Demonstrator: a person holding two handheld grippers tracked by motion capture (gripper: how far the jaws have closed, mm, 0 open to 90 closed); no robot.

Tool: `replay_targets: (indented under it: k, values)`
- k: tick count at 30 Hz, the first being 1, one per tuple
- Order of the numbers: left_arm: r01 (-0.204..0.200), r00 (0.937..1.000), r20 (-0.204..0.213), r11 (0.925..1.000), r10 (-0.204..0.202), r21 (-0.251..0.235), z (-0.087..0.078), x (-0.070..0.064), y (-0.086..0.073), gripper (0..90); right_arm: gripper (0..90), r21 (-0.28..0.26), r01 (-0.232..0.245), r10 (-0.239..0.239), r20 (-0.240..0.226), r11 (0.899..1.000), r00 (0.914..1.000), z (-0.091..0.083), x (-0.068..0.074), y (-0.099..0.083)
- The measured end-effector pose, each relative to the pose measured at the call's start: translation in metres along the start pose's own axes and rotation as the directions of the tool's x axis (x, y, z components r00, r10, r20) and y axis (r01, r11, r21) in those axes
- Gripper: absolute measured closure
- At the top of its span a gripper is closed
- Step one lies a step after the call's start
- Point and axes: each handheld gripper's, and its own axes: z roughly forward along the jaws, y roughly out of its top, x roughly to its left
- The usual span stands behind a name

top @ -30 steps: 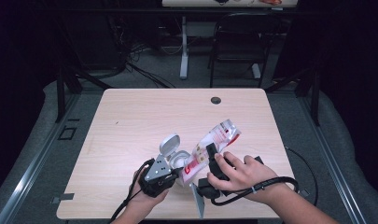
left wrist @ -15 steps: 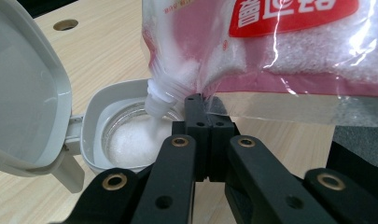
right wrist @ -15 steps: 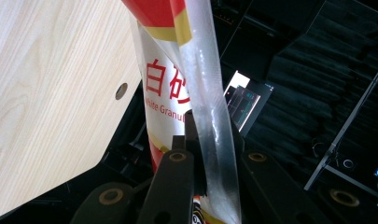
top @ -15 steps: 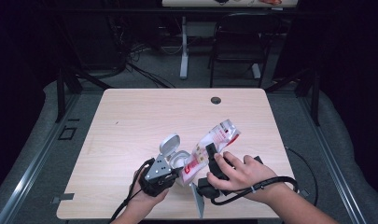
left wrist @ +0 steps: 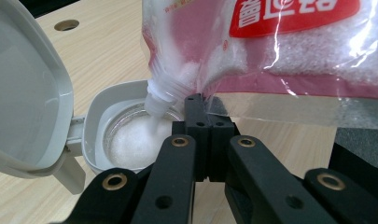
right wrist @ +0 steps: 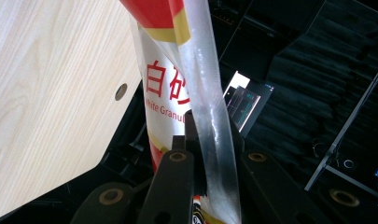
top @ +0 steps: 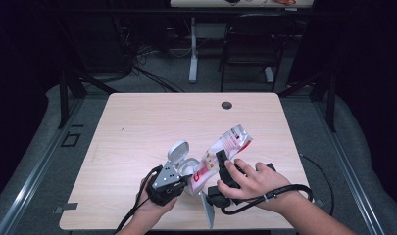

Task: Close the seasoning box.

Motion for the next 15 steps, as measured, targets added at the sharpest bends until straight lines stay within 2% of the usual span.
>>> replay_targets:
  k: [15]
  values:
    - [0.006,1.0000,0.000,1.0000,-0.006,-0.002,0.0021,0.0019,0.0009,90.0,86.7,-0.013,-0.022,0.022,0.000,1.000,0.9997,0.0030,0.0026,-0.0023]
